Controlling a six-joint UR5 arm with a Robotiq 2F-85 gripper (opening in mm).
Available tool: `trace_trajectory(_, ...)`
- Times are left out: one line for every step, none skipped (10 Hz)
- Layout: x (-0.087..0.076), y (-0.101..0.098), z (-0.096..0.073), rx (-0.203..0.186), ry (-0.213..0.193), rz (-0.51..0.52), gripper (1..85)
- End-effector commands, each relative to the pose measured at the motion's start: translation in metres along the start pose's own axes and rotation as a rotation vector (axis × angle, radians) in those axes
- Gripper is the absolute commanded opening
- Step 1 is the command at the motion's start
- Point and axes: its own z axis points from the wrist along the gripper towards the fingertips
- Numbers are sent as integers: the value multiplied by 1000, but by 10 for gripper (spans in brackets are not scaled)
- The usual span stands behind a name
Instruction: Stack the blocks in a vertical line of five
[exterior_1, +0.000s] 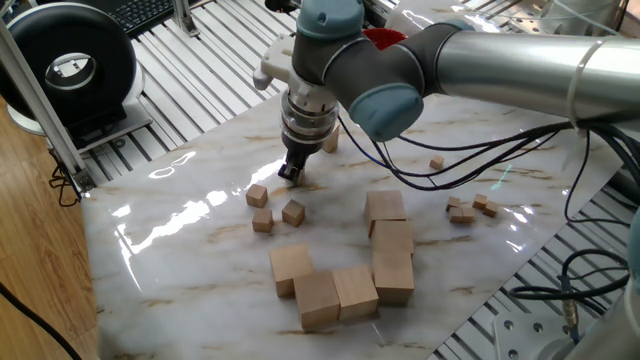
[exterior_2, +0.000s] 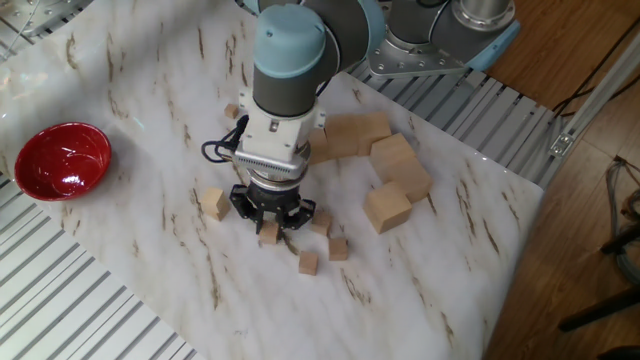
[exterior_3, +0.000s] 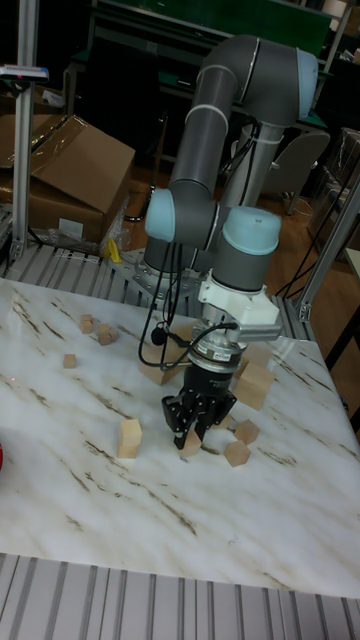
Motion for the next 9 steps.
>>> trace_trajectory(-5,-19,-12,36,12,22,210)
trace_trajectory(-7,-25,-18,42,18,17,210)
trace_trajectory(-11,-32,-26,42,24,15,207)
trace_trajectory(-14,-41,-36,43,34,11,197)
trace_trajectory(-17,-46,-48,23,40,15,187)
trace_trajectory(-19,-55,-58,15,47,7,187)
trace_trajectory(-20,-65,-67,11,58,13,187)
trace_trajectory(-19,-68,-74,-4,68,46,187)
trace_trajectory(-17,-78,-78,10,83,58,187)
